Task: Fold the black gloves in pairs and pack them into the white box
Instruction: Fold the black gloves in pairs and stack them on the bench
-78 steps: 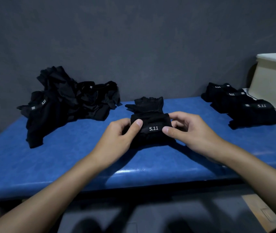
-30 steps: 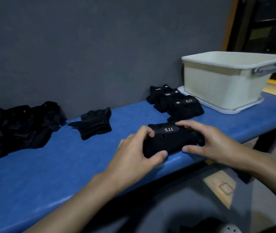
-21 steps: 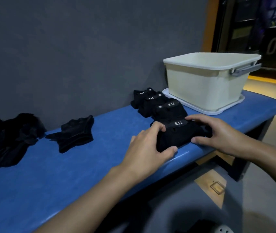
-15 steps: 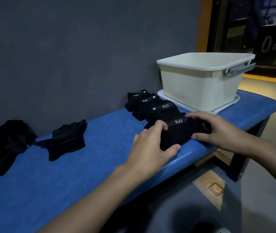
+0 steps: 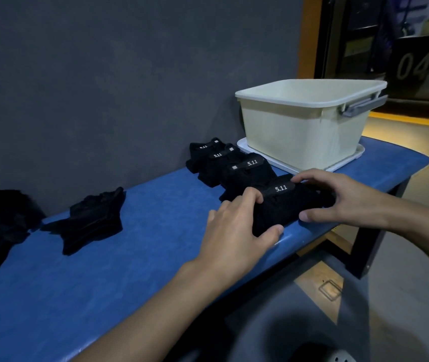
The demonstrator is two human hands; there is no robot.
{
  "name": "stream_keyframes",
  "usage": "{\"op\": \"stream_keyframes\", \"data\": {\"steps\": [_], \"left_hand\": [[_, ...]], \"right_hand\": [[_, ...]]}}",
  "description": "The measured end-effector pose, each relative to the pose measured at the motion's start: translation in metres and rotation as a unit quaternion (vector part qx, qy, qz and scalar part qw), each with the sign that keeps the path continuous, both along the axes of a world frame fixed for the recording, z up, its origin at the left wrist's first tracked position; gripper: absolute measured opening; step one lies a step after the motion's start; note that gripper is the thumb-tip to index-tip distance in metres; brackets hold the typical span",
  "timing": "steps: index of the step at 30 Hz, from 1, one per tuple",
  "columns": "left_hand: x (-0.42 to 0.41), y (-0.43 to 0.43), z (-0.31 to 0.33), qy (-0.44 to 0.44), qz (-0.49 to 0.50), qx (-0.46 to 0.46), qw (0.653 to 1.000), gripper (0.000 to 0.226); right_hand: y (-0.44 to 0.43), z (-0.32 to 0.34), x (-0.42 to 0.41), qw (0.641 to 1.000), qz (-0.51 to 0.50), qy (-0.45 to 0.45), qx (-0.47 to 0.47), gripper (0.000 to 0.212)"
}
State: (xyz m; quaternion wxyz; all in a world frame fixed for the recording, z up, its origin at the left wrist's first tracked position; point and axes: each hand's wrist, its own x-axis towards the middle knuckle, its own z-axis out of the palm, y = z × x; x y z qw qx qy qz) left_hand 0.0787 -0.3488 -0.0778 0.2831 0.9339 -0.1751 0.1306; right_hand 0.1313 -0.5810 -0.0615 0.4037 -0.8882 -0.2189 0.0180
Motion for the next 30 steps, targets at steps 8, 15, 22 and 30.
{"op": "stream_keyframes", "data": {"steps": [8,15,22,30], "left_hand": [[0.011,-0.008,-0.001,-0.009,0.037,0.016,0.999,0.043],[0.013,-0.008,-0.002,-0.011,0.041,0.011,0.999,0.046],[0.009,-0.008,-0.001,-0.030,0.038,0.008,0.999,0.049],[-0.001,0.008,0.018,-0.045,0.047,-0.017,0.998,0.043]], "right_hand": [[0.010,-0.012,0.007,0.997,-0.037,-0.056,0.043,0.056],[0.010,-0.010,0.006,0.996,-0.041,-0.061,0.039,0.061],[0.009,-0.008,0.001,0.991,-0.092,-0.091,0.039,0.071],[0.032,0.013,-0.011,0.979,-0.101,-0.174,0.024,0.059]]}}
